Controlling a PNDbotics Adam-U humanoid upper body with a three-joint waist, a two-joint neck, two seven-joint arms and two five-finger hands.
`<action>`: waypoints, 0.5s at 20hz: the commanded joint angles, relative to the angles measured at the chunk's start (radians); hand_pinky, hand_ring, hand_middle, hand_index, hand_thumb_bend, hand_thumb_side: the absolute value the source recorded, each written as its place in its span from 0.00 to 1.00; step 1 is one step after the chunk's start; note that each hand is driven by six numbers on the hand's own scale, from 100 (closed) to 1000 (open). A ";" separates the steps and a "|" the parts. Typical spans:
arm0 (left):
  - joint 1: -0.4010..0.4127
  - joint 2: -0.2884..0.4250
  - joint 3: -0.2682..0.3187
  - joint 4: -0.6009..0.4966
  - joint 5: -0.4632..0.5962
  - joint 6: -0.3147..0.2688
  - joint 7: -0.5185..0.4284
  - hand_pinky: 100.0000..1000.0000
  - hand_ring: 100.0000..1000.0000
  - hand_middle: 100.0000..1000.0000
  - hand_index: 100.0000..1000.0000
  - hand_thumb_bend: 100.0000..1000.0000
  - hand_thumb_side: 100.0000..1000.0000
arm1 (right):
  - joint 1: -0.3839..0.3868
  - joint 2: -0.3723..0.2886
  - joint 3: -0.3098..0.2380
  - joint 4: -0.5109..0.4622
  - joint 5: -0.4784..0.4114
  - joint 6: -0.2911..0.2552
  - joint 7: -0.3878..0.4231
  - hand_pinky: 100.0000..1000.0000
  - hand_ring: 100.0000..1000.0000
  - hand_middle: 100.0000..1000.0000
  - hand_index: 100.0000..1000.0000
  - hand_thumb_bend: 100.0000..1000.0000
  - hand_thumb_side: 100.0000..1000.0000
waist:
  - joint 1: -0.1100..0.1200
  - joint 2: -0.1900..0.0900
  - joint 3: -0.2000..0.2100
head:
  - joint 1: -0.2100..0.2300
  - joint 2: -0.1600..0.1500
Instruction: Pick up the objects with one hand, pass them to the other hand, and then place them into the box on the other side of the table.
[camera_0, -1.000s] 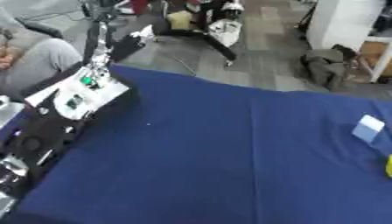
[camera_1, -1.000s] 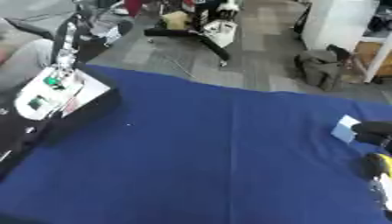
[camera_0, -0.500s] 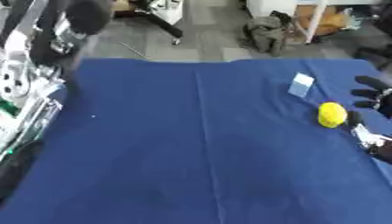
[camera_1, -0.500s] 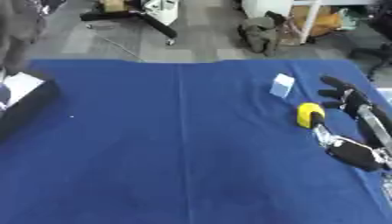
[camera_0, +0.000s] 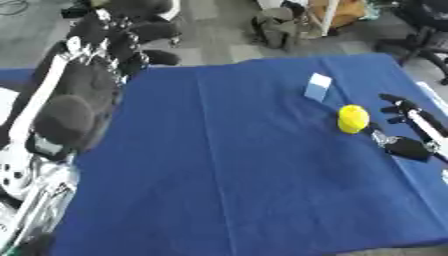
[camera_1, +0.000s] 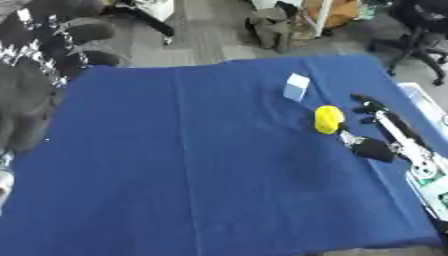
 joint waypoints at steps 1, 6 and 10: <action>-0.001 -0.010 -0.015 -0.017 -0.018 0.009 -0.007 0.73 0.81 0.82 0.86 0.96 0.61 | -0.027 -0.058 0.000 0.082 0.021 -0.004 -0.019 0.79 0.88 0.98 1.00 0.00 0.46 | -0.006 -0.006 0.010 | -0.020 -0.021; 0.018 -0.022 -0.033 -0.017 -0.033 0.021 -0.008 0.73 0.81 0.82 0.85 0.96 0.61 | -0.045 -0.072 0.003 0.124 0.025 -0.017 -0.028 0.79 0.88 0.96 1.00 0.00 0.45 | -0.014 -0.002 0.037 | -0.036 -0.017; 0.020 -0.029 -0.041 -0.017 -0.036 0.024 -0.009 0.73 0.81 0.81 0.85 0.95 0.62 | -0.059 -0.073 0.011 0.141 0.033 -0.015 -0.015 0.79 0.88 0.95 1.00 0.00 0.52 | -0.019 0.001 0.057 | -0.052 -0.008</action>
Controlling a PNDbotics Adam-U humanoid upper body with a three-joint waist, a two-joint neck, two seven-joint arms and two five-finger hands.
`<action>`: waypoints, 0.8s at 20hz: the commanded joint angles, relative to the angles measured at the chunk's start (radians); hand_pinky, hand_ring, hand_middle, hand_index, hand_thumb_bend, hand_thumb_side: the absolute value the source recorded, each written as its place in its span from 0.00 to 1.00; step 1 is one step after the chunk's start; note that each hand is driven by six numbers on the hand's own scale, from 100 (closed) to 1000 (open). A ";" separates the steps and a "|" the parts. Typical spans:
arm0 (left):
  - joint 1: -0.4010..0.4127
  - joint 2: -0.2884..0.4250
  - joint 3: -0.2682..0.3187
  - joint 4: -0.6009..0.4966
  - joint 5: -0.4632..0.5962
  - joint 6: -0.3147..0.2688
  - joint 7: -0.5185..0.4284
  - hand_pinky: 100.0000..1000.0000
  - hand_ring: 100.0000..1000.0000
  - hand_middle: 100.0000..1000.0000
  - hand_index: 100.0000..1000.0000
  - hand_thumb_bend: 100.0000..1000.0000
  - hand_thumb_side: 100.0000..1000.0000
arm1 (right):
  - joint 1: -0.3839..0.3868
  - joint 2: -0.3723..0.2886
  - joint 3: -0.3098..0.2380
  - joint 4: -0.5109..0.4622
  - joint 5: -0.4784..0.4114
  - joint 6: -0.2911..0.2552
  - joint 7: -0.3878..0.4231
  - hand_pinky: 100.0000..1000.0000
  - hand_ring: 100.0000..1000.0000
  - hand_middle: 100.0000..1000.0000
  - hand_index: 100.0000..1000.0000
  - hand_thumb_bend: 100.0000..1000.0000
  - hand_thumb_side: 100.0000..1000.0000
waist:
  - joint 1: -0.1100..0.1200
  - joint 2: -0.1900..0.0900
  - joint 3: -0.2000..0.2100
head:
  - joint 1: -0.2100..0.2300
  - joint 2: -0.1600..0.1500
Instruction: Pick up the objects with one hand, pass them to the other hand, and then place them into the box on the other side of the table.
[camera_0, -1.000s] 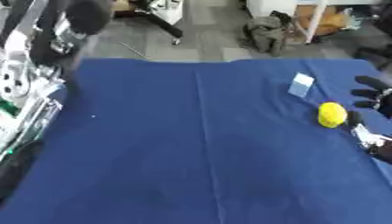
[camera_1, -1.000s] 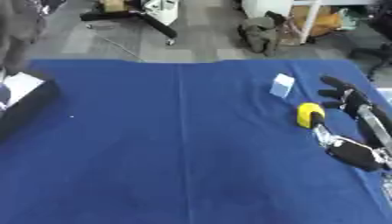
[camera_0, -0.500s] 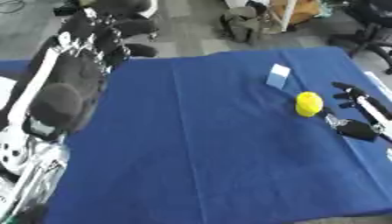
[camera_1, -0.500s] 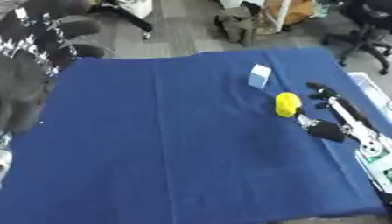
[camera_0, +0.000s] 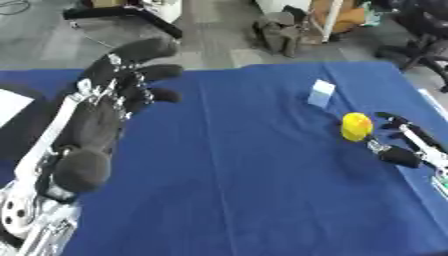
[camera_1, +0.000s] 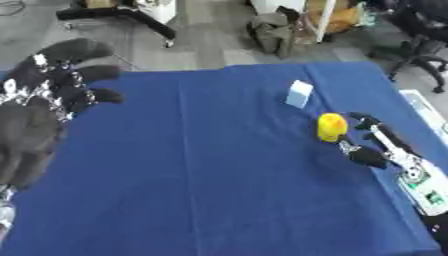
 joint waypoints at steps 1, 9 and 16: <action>-0.009 -0.009 -0.005 -0.017 -0.009 0.004 -0.001 0.73 0.81 0.81 0.85 0.95 0.62 | -0.019 -0.048 0.001 0.012 0.011 0.001 0.009 0.79 0.88 0.95 1.00 0.00 0.54 | -0.003 -0.007 0.006 | -0.014 0.002; -0.012 -0.012 -0.011 -0.017 -0.007 0.002 -0.003 0.72 0.80 0.81 0.85 0.95 0.62 | -0.038 -0.033 0.014 0.049 0.038 0.007 0.032 0.79 0.87 0.91 0.97 0.00 0.59 | -0.010 -0.002 0.030 | -0.033 0.009; -0.017 -0.013 -0.015 -0.017 -0.011 0.000 -0.010 0.72 0.80 0.81 0.85 0.95 0.62 | -0.041 -0.026 0.018 0.091 0.102 0.037 0.022 0.77 0.84 0.85 0.92 0.00 0.29 | -0.014 0.002 0.044 | -0.047 0.004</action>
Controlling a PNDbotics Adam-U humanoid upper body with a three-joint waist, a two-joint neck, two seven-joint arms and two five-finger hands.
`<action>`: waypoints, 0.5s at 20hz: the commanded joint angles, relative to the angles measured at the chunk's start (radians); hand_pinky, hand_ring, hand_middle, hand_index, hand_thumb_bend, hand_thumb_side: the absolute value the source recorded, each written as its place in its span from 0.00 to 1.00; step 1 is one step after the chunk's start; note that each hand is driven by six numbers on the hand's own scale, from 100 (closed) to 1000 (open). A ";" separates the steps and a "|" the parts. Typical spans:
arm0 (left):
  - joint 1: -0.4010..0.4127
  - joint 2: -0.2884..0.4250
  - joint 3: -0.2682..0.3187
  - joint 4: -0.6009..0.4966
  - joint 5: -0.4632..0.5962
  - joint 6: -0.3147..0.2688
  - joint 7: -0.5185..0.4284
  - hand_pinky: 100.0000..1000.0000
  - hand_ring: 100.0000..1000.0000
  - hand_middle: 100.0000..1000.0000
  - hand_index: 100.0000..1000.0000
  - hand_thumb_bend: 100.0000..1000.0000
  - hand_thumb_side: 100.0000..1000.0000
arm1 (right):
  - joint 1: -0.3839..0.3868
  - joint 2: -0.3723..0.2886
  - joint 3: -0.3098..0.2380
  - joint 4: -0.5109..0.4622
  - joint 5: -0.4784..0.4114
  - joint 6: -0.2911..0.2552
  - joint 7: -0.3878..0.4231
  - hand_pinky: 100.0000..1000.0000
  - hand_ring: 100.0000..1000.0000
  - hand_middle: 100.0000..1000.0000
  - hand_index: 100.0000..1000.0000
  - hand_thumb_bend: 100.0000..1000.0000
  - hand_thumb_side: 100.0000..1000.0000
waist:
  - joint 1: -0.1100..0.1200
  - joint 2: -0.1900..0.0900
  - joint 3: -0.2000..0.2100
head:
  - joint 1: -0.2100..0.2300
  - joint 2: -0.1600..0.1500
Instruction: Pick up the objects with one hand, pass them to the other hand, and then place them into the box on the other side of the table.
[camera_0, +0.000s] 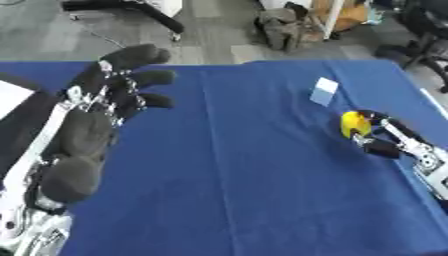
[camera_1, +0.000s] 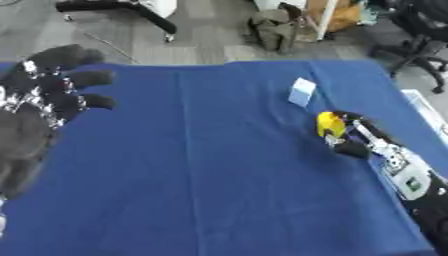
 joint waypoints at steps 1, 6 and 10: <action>-0.016 -0.004 -0.002 -0.017 -0.005 0.000 -0.005 0.72 0.80 0.81 0.85 0.95 0.62 | -0.007 -0.024 -0.001 0.018 0.042 0.021 -0.020 0.76 0.82 0.82 0.90 0.00 0.14 | -0.002 -0.008 0.005 | -0.009 -0.006; -0.016 -0.004 -0.004 -0.017 -0.008 0.000 -0.007 0.72 0.80 0.81 0.85 0.94 0.63 | -0.009 -0.012 -0.007 0.025 0.106 0.054 -0.139 0.70 0.73 0.62 0.69 0.00 0.11 | -0.006 -0.006 0.014 | -0.014 -0.007; -0.011 -0.005 -0.006 -0.017 -0.008 0.004 -0.005 0.72 0.80 0.81 0.85 0.93 0.63 | -0.006 -0.002 -0.014 0.015 0.112 0.062 -0.302 0.64 0.64 0.42 0.48 0.00 0.13 | -0.007 -0.008 0.015 | -0.013 -0.003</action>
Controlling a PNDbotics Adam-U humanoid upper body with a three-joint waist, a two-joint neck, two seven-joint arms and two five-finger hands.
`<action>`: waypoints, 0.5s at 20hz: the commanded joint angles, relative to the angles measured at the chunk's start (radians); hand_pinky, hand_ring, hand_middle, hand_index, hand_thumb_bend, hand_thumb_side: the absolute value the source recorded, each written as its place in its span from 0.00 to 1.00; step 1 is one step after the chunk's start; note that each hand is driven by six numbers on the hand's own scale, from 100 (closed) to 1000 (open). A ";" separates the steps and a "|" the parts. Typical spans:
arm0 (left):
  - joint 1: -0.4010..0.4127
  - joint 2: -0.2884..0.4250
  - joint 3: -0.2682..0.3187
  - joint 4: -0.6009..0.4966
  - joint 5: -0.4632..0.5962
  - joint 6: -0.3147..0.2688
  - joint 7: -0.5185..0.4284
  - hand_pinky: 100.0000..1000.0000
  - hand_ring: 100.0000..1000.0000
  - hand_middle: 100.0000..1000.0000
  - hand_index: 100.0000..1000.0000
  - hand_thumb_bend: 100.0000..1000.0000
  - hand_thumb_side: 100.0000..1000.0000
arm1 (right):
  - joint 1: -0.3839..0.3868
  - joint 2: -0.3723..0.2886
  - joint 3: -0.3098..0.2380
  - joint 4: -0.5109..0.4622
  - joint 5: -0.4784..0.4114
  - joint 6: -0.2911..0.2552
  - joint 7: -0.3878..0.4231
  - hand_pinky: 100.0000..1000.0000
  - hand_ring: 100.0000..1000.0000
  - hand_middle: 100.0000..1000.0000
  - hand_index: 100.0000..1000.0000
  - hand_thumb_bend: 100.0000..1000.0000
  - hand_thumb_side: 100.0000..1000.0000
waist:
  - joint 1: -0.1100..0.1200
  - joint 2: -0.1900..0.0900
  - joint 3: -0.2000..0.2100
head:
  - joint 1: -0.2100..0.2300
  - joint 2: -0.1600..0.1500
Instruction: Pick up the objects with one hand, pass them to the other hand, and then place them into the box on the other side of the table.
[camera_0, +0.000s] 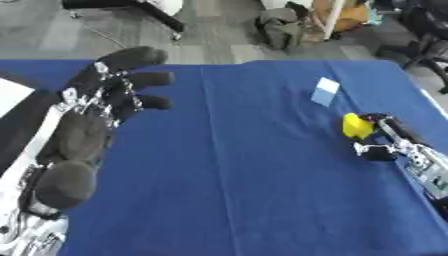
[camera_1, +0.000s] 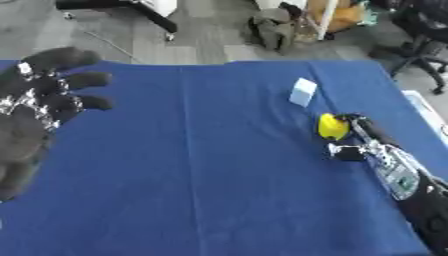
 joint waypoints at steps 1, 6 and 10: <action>-0.008 0.000 -0.001 -0.017 -0.006 0.001 0.000 0.72 0.80 0.81 0.85 0.93 0.63 | -0.001 -0.017 -0.010 -0.011 0.006 0.003 -0.115 0.63 0.62 0.38 0.43 0.00 0.15 | -0.001 -0.010 0.000 | -0.001 -0.002; 0.008 0.001 -0.002 -0.017 -0.013 0.013 0.011 0.72 0.80 0.81 0.85 0.91 0.64 | 0.007 -0.001 -0.019 -0.069 -0.041 -0.025 -0.225 0.61 0.60 0.35 0.40 0.00 0.30 | 0.000 -0.016 -0.009 | 0.011 0.007; 0.043 0.011 -0.005 -0.017 -0.041 0.046 0.032 0.72 0.80 0.81 0.85 0.90 0.65 | 0.013 0.019 -0.027 -0.232 -0.108 -0.055 -0.217 0.61 0.60 0.35 0.40 0.00 0.40 | 0.004 -0.024 -0.031 | 0.046 0.018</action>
